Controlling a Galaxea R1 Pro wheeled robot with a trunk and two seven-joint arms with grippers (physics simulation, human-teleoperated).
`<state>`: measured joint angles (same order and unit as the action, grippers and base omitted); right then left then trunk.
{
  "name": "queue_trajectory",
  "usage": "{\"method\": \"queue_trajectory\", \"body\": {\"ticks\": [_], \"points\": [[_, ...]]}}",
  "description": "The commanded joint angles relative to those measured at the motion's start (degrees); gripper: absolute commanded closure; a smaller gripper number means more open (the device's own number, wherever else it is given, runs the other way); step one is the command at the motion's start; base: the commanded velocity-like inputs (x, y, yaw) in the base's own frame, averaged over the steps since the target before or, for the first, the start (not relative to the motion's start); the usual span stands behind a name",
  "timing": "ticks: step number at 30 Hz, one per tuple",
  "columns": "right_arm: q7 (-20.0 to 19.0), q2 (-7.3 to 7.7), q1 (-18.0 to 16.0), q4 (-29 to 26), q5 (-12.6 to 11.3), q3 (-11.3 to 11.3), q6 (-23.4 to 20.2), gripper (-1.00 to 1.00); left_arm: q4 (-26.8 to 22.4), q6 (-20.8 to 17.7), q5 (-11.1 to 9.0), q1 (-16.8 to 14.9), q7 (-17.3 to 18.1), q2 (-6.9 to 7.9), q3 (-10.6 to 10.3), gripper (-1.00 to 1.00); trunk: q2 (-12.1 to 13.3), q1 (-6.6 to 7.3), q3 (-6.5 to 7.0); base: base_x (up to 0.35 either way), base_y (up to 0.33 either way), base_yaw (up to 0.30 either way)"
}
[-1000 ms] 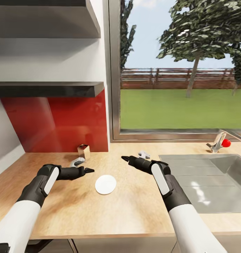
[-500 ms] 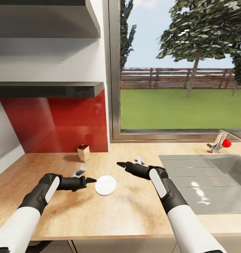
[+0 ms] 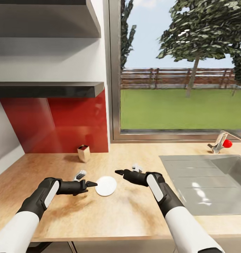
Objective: Set up a coffee station on the kitchen countertop: keep the coffee maker on the countertop, move the bottle of coffee from the kitchen shelf to the counter next to the coffee maker, place a paper coffee filter on top of the coffee maker, put the saucer next to the coffee maker with the coffee cup on the saucer, and place the electric kettle next to the coffee maker.
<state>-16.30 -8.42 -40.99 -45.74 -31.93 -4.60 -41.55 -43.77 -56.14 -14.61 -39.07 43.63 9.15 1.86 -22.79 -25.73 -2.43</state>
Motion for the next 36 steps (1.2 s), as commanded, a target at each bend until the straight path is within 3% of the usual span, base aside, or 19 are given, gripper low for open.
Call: {"method": "queue_trajectory", "body": {"ticks": [1,21,36], "points": [[-0.16,-0.03,-0.05,0.08,0.12,0.04,-0.22,-1.0,0.0,-0.2,0.19,-0.05,0.3,-0.01,0.09,-1.0,-0.13,-0.05,-0.14,0.144,0.119,0.0],[-0.22,-0.85,-0.05,4.17,0.12,0.1,-0.15,-1.0,0.09,-0.02,0.37,0.02,0.31,-0.35,-0.49,-1.0,-0.13,-0.05,-0.14,0.142,0.072,0.0],[-0.22,-0.97,-0.05,7.42,0.04,0.03,-0.12,-1.0,0.23,-0.19,0.28,2.99,0.31,-0.7,-0.9,-1.0,-0.13,-0.05,-0.14,0.038,0.0,0.0]]}}
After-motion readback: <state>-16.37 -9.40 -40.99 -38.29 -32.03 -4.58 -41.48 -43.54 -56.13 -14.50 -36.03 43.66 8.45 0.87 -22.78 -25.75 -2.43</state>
